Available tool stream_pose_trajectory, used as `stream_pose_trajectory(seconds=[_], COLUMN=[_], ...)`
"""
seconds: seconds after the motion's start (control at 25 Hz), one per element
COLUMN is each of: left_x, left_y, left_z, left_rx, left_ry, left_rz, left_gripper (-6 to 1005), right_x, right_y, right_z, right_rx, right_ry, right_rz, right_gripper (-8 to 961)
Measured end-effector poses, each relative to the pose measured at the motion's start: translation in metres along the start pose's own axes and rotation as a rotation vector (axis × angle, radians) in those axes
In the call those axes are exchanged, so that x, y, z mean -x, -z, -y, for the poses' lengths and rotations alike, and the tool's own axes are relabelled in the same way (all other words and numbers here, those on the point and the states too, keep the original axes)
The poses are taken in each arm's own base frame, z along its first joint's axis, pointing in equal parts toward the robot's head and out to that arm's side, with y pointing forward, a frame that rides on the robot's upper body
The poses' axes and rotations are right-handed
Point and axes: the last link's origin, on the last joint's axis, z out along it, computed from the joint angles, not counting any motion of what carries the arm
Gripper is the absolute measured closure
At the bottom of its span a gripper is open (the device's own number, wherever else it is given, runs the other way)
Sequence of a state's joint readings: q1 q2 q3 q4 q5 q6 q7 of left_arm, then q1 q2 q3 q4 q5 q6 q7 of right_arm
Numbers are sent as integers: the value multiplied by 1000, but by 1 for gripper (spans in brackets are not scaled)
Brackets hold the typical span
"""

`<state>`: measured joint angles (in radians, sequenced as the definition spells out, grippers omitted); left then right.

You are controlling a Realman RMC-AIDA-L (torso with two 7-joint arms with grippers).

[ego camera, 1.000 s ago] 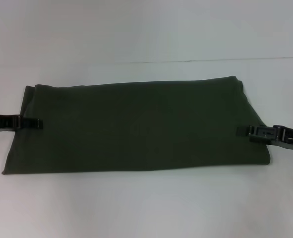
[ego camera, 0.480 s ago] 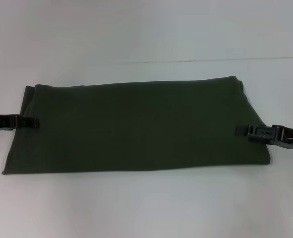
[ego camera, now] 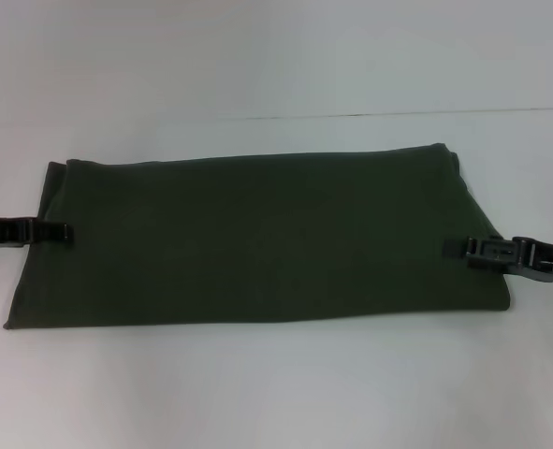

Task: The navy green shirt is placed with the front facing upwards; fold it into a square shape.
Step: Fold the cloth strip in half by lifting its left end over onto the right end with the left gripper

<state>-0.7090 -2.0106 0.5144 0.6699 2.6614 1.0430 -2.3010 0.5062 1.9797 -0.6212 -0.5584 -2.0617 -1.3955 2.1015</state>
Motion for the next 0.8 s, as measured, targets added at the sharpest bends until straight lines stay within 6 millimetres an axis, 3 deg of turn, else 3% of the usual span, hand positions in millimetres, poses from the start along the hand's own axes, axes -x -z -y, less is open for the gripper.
stream_pose_trajectory(seconds=[0.8], left_x=[3], left_y=[-4], left_z=[-5], left_rx=[9], left_ry=[-9], left_rz=[14], left_gripper=[171], right_x=[-2], right_y=[-2], right_z=[-1], right_rx=[2], right_ry=[4], right_rz=[-11], right_gripper=[97])
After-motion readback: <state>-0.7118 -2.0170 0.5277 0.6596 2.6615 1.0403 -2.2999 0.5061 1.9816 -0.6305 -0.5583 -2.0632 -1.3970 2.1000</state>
